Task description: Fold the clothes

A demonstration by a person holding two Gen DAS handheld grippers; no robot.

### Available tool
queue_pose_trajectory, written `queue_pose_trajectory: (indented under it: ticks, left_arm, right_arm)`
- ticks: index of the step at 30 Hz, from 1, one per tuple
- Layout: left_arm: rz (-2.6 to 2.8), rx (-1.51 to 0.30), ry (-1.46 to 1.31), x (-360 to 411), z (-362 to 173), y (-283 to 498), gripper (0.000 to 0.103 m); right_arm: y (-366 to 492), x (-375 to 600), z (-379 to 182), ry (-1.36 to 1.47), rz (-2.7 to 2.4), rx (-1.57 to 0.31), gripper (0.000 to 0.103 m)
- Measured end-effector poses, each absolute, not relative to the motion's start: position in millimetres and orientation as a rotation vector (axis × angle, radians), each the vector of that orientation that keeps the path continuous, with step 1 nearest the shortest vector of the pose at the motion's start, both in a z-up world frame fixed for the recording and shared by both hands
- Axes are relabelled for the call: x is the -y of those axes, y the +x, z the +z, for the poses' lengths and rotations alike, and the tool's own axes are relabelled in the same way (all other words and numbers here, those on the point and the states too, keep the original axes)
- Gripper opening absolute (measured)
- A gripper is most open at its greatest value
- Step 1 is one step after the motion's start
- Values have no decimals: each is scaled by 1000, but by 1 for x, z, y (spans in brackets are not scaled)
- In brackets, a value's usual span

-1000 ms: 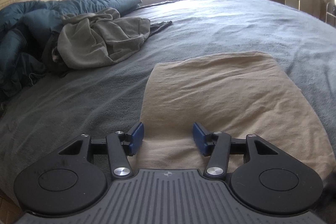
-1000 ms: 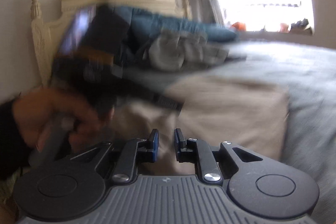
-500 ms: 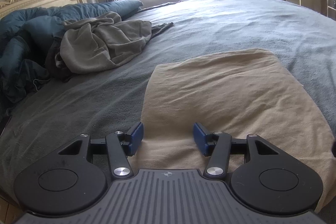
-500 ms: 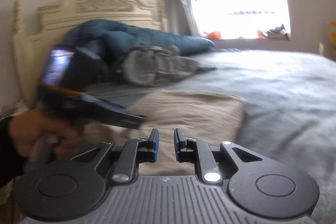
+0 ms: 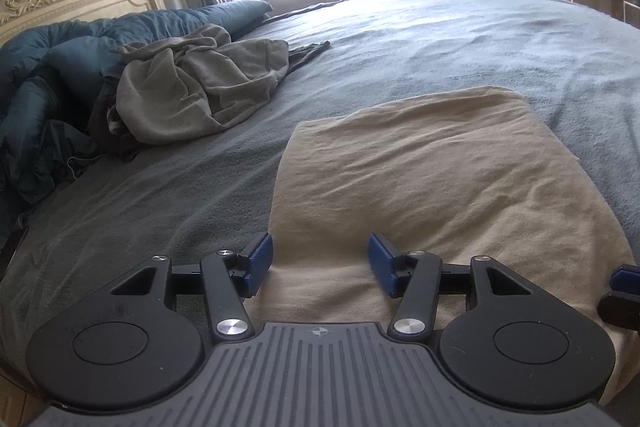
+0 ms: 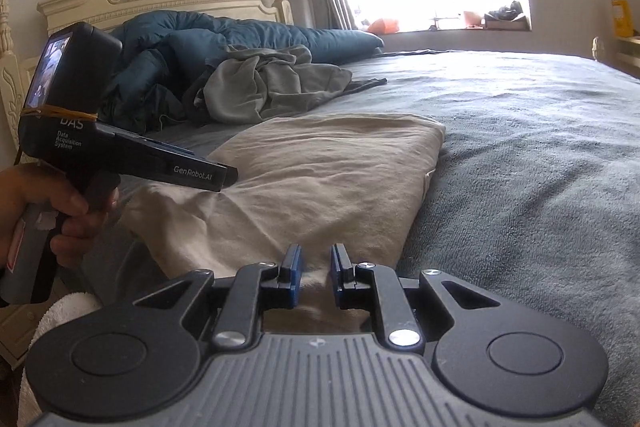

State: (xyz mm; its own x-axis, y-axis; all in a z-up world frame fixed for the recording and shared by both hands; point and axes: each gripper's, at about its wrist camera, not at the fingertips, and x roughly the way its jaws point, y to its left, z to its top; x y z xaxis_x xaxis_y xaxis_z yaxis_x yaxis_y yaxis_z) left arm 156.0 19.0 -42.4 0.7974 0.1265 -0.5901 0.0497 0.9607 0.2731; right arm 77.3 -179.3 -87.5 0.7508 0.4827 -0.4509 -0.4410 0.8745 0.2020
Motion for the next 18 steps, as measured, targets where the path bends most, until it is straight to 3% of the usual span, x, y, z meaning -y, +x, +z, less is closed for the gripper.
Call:
queue_pose_trajectory:
  ticks: [18]
  left_arm:
    - [45,-647,288,-18,-43,155,54]
  right_arm:
    - [78,180,-90,81,499,-508,16]
